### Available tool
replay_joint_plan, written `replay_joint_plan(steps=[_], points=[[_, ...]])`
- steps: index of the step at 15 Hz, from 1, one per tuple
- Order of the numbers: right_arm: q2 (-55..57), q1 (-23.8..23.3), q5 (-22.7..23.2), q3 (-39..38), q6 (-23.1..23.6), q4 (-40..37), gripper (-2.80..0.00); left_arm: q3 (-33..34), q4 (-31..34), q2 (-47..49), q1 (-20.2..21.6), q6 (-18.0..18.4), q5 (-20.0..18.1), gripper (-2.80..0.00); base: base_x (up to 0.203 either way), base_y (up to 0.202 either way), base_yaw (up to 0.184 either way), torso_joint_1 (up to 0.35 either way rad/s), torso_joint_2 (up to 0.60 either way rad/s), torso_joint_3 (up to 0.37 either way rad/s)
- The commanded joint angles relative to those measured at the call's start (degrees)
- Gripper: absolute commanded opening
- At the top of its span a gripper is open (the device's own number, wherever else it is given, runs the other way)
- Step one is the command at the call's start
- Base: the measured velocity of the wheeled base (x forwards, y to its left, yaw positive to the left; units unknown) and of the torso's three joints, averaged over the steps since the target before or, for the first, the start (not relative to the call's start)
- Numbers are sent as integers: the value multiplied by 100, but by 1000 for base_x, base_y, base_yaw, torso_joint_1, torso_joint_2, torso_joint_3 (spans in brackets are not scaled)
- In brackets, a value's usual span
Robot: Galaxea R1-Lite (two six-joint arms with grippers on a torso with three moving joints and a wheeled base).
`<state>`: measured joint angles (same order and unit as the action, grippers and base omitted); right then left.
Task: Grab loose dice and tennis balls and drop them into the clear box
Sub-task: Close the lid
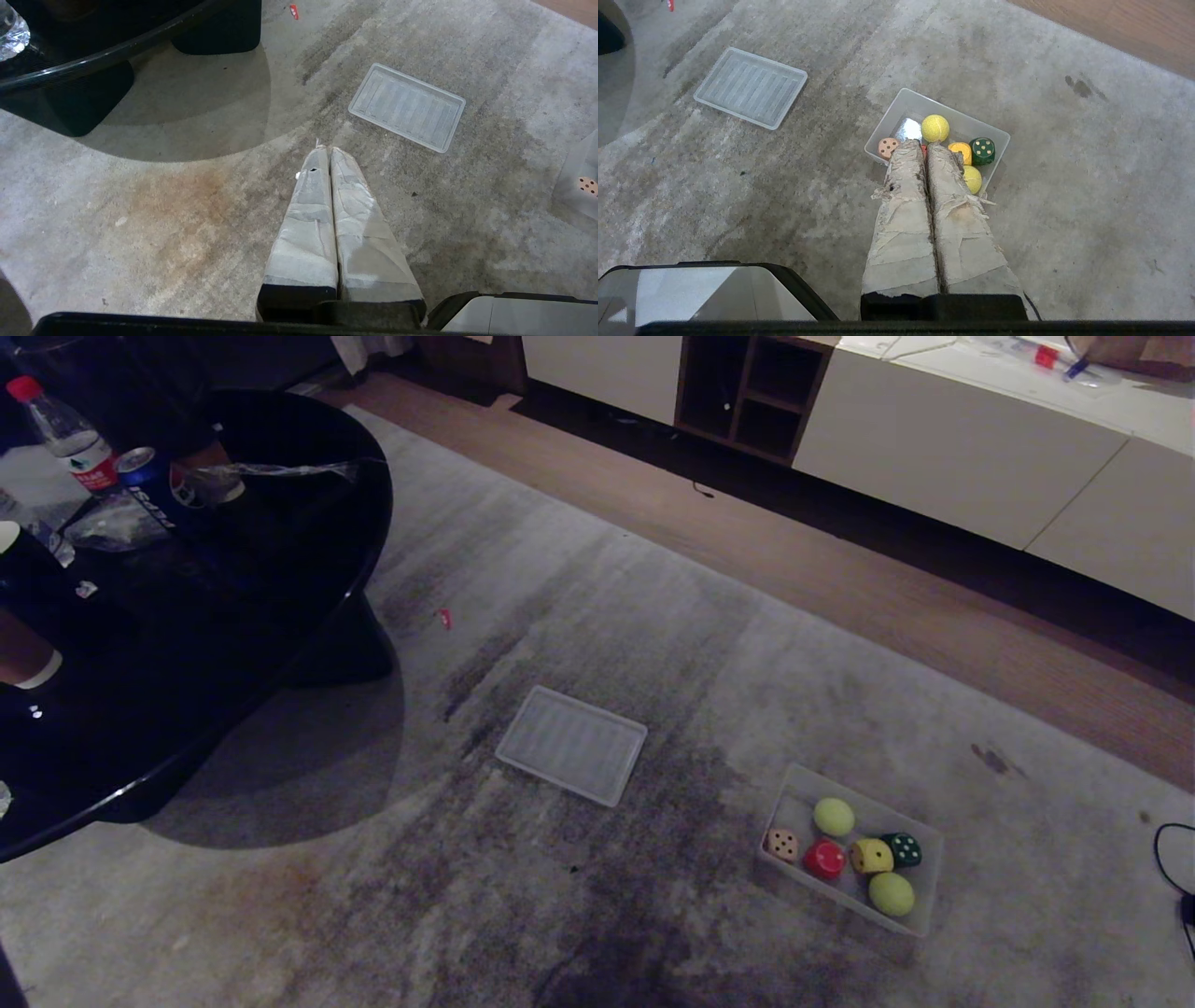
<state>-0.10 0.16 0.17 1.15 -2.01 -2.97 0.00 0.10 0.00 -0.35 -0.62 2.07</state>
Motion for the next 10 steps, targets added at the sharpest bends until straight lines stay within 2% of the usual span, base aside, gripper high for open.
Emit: replay_joint_plan(steps=[1, 4, 10], points=[[10, 2, 0, 0, -1, -1, -280, 9, -1, 9, 0, 13, -5, -280, 0, 0, 0, 0, 0, 0], [10, 2, 0, 0, -1, -1, -280, 9, -1, 9, 0, 9, 3, -280, 1, 1, 24, 2, 1, 2], [10, 2, 0, 0, -10, -1, -280, 9, -1, 9, 0, -20, 12, -280, 2, -7, 149, 2, 3, 4]])
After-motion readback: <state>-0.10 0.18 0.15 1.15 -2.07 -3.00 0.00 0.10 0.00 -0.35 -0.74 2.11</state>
